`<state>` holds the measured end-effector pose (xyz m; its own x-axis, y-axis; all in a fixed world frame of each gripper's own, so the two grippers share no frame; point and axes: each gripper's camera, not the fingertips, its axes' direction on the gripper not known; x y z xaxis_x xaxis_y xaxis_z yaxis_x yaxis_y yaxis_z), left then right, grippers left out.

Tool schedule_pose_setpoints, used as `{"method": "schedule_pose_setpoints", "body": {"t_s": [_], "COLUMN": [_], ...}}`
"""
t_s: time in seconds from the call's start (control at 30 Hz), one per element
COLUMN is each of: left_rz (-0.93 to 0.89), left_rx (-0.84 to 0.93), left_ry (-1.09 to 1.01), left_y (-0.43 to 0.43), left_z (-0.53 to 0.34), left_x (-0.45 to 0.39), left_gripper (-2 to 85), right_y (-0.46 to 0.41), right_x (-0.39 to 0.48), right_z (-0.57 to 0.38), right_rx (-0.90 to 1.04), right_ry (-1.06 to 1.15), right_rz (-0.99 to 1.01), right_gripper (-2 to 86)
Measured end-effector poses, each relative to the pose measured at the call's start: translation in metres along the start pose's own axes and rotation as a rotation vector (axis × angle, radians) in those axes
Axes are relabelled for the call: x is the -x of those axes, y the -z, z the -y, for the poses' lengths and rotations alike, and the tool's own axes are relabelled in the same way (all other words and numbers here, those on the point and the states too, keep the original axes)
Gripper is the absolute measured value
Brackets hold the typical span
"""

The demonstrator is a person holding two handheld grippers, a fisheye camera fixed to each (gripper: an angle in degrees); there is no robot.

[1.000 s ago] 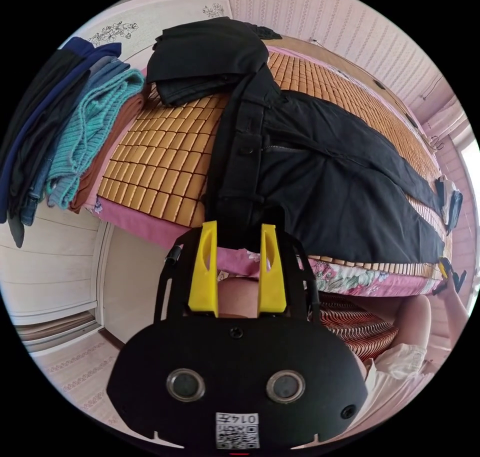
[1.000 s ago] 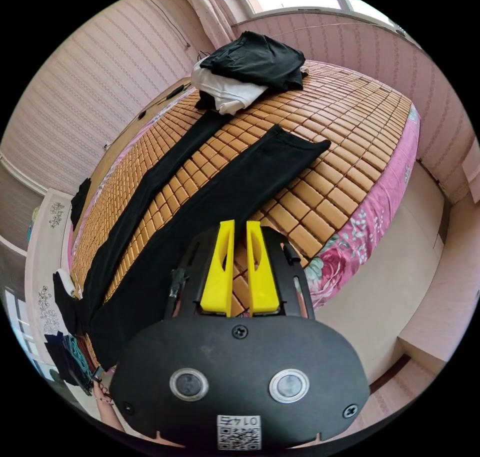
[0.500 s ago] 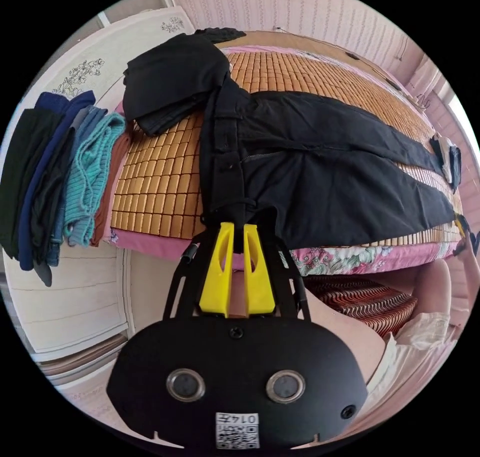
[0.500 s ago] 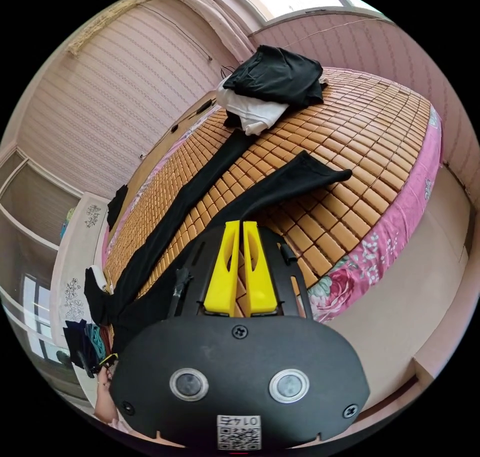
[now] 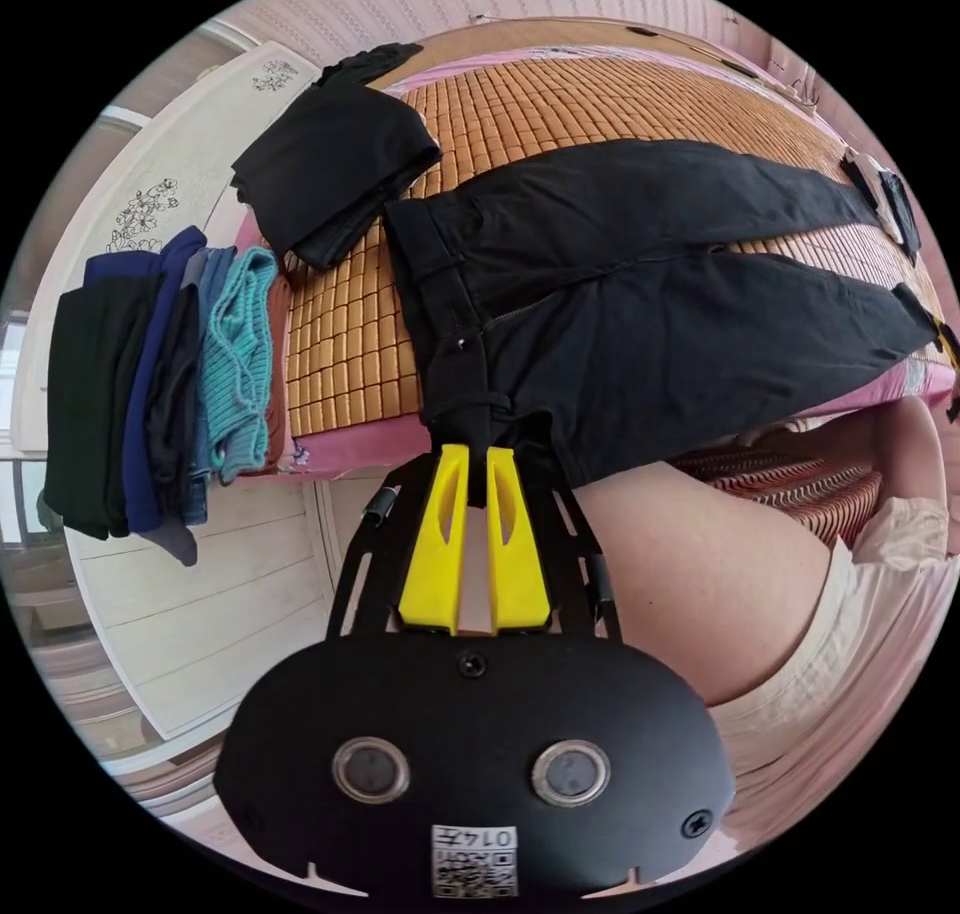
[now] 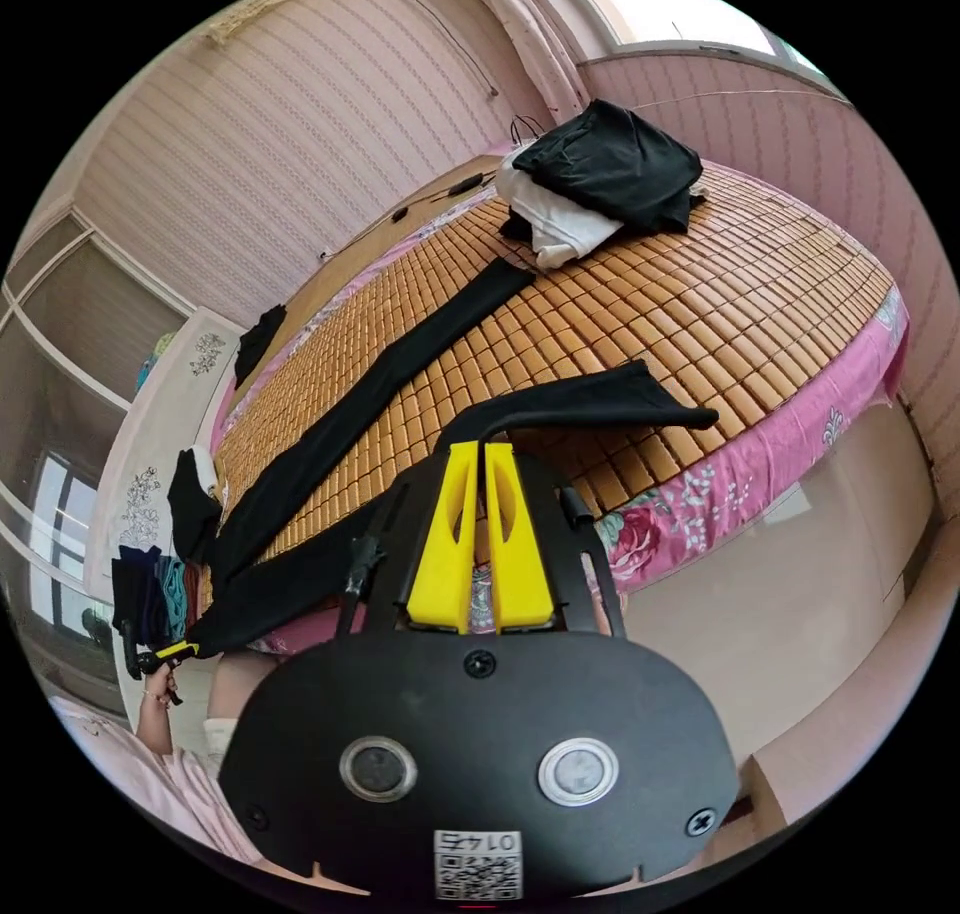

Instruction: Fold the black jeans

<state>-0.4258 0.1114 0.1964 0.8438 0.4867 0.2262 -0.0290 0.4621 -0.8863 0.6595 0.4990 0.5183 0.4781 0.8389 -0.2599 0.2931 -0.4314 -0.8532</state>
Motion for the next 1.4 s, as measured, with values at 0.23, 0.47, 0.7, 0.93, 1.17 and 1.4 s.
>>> {"method": "schedule_pose_setpoints", "body": {"t_s": [0.23, 0.47, 0.7, 0.93, 1.17, 1.4], "left_rz": [0.077, 0.097, 0.031, 0.058, -0.171, -0.364], "left_rx": [0.049, -0.024, -0.138, -0.103, -0.198, -0.203], "left_ry": [-0.025, -0.05, 0.016, 0.017, -0.204, -0.367], "left_y": [0.028, 0.067, 0.085, 0.077, 0.103, 0.105], "left_z": [0.003, 0.049, 0.14, 0.188, 0.18, 0.219], "left_x": [-0.001, 0.004, 0.028, 0.007, -0.077, -0.181], "left_gripper": [1.7, 1.6, 3.1, 7.1, 7.5, 10.7], "right_y": [0.015, 0.003, -0.077, -0.109, -0.083, -0.096], "right_x": [0.035, 0.076, 0.114, 0.11, 0.04, 0.026], "right_z": [0.015, 0.1, 0.231, 0.246, 0.18, 0.181], "right_rx": [0.082, 0.144, 0.344, 0.206, -0.055, -0.079], "right_ry": [0.25, 0.371, 0.305, 0.196, 0.017, -0.069], "right_rz": [-0.06, -0.07, -0.026, 0.054, -0.085, -0.058], "right_gripper": [-0.6, -0.6, 0.6, 10.3, 12.4, 13.5]}}
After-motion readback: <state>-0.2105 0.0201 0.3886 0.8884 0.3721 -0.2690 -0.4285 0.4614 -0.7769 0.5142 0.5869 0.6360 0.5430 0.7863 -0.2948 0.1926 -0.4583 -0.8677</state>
